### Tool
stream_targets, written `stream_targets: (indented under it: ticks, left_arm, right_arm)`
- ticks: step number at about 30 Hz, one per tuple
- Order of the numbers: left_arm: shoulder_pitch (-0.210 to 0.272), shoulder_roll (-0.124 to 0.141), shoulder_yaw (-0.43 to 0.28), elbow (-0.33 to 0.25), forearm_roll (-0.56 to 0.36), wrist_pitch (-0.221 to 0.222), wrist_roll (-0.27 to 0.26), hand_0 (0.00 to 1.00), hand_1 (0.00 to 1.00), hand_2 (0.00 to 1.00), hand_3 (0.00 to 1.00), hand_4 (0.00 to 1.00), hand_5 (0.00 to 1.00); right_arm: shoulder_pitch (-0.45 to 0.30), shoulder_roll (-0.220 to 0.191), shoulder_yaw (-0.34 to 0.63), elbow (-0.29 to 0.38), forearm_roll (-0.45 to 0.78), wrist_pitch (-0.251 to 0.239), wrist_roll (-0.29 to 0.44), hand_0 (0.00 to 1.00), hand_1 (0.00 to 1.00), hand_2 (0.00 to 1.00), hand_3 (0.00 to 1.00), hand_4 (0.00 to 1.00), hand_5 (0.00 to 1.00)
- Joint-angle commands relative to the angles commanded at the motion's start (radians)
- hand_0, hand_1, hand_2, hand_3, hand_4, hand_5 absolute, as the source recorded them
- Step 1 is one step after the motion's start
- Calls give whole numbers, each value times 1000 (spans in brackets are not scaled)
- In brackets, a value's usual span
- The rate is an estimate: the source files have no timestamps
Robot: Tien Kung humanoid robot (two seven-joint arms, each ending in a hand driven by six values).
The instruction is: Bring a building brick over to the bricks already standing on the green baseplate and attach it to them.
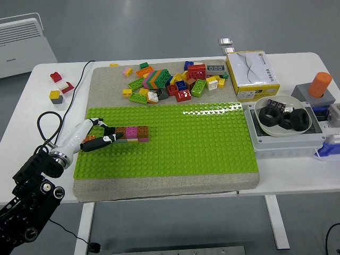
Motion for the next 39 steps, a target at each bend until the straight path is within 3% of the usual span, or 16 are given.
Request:
stream_targets:
  ticks: [26,34,39]
  left_arm:
    - [1,-8,-10,17,-3,16,-21,943,939,914,594,998,786]
    - [5,-4,-30,-67,33,21,-18,939,935,911,588,998,771]
    - [19,-15,-61,-111,71,30,-16,934,933,910,589,994,758]
  right_arm:
    - [-1,1,0,1,0,0,-1,679,613,620,703,752,954]
    - [-3,-2,0,-1,0,0,0,679,612,620,703,753,956]
    - [-4,-5,0,-1,0,2,2,679,612,620,703,754,958]
